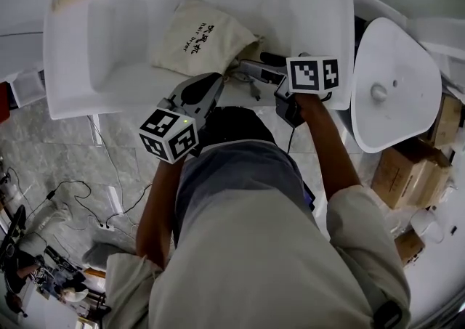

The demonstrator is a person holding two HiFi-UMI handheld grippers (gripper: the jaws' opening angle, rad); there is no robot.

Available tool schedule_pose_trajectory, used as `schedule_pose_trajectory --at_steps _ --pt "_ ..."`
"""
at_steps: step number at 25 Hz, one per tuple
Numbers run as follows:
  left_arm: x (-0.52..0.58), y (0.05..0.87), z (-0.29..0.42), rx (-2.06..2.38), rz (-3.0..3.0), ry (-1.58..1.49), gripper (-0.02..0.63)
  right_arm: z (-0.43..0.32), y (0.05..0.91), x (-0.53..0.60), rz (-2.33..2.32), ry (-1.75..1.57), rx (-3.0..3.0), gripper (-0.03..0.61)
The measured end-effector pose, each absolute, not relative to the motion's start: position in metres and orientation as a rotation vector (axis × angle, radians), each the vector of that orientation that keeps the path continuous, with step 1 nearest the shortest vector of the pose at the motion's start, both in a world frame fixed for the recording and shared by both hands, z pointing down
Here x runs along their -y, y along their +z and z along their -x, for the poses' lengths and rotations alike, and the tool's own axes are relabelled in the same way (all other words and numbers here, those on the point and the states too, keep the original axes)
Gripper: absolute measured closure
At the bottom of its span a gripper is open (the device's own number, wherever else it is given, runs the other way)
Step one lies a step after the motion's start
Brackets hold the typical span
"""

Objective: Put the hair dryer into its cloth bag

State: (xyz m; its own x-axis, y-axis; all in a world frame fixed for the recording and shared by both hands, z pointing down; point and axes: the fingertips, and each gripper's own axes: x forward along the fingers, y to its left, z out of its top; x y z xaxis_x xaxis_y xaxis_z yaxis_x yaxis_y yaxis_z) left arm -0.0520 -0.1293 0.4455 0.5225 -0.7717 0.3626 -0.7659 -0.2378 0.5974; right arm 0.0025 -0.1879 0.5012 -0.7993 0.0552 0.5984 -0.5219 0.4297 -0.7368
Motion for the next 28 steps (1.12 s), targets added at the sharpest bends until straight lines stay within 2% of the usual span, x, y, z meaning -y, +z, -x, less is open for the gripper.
schedule_pose_trajectory --at_steps 2,7,13,28 --pt "0.127 0.441 0.053 1.268 -2.004 -0.031 0.592 -0.006 0.498 0.187 -0.413 1.369 2.154 0.296" --pt "0.120 0.423 0.057 1.328 -2.003 -0.065 0.592 -0.009 0.483 0.179 -0.401 1.275 2.217 0.312" --pt "0.116 0.401 0.069 1.412 -2.018 -0.082 0.594 -0.014 0.450 0.174 -0.458 1.176 2.325 0.413" --pt "0.099 0.344 0.056 1.540 -2.059 -0.143 0.593 -0.046 0.348 0.159 -0.538 1.007 2.595 0.439"
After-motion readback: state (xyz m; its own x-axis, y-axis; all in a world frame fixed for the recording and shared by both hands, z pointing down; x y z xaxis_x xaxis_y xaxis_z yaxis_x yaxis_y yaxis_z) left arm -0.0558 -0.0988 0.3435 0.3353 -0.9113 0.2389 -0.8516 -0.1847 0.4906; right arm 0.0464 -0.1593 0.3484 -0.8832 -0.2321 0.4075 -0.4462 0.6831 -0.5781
